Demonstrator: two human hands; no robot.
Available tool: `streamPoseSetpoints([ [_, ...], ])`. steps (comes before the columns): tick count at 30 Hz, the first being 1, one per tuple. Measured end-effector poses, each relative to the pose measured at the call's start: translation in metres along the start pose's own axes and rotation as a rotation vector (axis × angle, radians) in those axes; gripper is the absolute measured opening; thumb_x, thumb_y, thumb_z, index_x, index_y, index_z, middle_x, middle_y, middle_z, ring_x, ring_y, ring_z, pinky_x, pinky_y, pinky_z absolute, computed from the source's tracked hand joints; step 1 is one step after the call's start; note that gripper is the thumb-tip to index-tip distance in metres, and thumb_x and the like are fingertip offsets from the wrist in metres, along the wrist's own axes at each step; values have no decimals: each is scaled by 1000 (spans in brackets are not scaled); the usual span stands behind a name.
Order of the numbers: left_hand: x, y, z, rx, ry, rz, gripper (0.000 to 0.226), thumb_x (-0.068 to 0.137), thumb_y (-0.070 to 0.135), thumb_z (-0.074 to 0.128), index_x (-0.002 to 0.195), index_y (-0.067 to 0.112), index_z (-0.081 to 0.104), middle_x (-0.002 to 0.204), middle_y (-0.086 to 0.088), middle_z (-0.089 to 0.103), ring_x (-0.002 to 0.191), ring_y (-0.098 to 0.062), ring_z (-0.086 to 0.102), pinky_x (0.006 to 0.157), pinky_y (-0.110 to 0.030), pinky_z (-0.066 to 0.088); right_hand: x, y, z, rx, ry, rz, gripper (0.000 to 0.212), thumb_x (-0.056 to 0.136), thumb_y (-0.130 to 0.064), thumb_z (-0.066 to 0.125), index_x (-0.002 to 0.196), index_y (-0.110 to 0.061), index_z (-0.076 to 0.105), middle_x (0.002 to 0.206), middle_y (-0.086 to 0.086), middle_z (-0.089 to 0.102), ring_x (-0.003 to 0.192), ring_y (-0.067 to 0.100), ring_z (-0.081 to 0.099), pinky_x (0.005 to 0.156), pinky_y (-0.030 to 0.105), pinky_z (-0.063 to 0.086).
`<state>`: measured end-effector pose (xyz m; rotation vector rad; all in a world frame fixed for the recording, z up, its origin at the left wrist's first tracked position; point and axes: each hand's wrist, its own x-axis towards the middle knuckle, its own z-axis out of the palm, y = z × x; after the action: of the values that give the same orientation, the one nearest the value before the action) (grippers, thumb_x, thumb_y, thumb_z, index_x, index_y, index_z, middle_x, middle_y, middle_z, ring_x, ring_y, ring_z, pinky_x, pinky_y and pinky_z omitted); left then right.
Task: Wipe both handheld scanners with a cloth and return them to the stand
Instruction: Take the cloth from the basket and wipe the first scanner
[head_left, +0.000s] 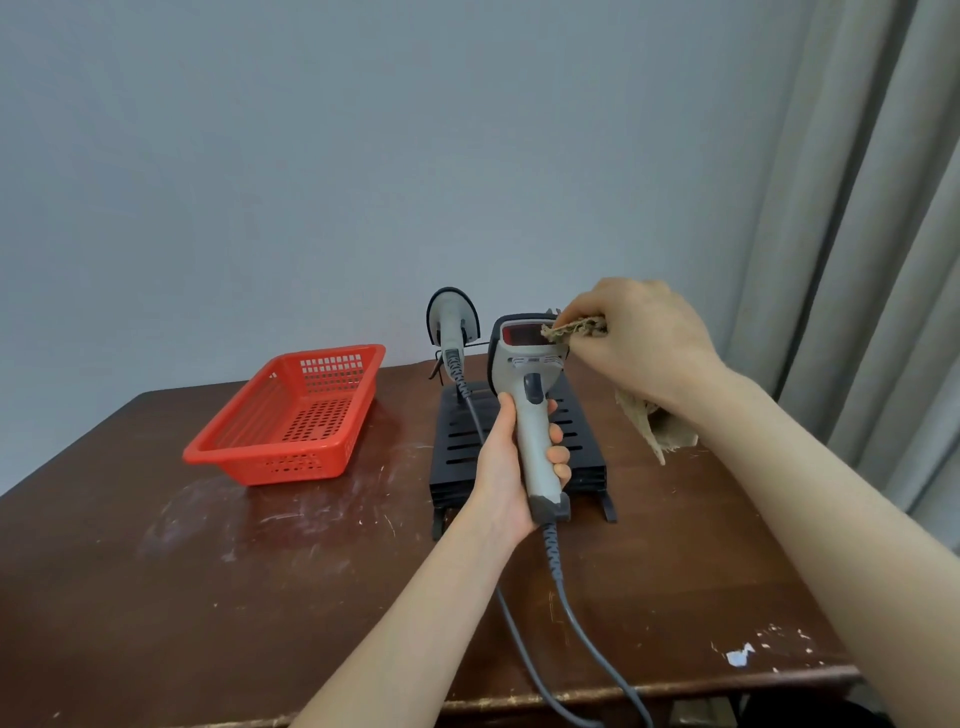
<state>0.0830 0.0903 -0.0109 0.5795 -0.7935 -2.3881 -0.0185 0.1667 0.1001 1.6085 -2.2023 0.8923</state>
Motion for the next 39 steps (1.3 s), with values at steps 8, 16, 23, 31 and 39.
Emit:
streamPoseSetpoints([
  [8,-3,-7,7,105,-1,-2,50,93,56,40,90,11,62,60,-1,51,37,-9,43,36,-18,38,3,-9,9,-21,59,44,24,87,-19,52,99,-24,71,101,-3,65,88,24,58,64,27,35],
  [16,-3,-3,6,83,24,24,49,93,55,42,94,11,62,59,-2,51,37,-10,44,36,-18,38,6,-6,9,-99,77,127,24,83,-18,52,95,-25,72,91,1,66,75,25,52,57,27,32],
  [23,-2,-5,5,89,31,15,49,93,56,42,93,11,62,60,-2,51,37,-10,44,36,-18,38,7,-14,10,-60,41,127,23,83,-13,52,94,-19,71,76,5,61,72,28,54,51,26,33],
  [31,-4,2,5,119,52,53,48,92,55,43,97,11,62,58,-3,52,38,-11,44,36,-20,39,11,-7,6,-33,30,150,24,82,-11,53,94,-17,73,80,8,66,73,28,57,53,27,35],
  [39,-5,2,6,186,72,63,49,93,56,42,98,11,62,58,-3,53,39,-11,44,36,-20,39,11,-11,8,-60,70,154,21,83,-12,54,97,-12,69,85,9,65,71,28,52,59,28,36],
])
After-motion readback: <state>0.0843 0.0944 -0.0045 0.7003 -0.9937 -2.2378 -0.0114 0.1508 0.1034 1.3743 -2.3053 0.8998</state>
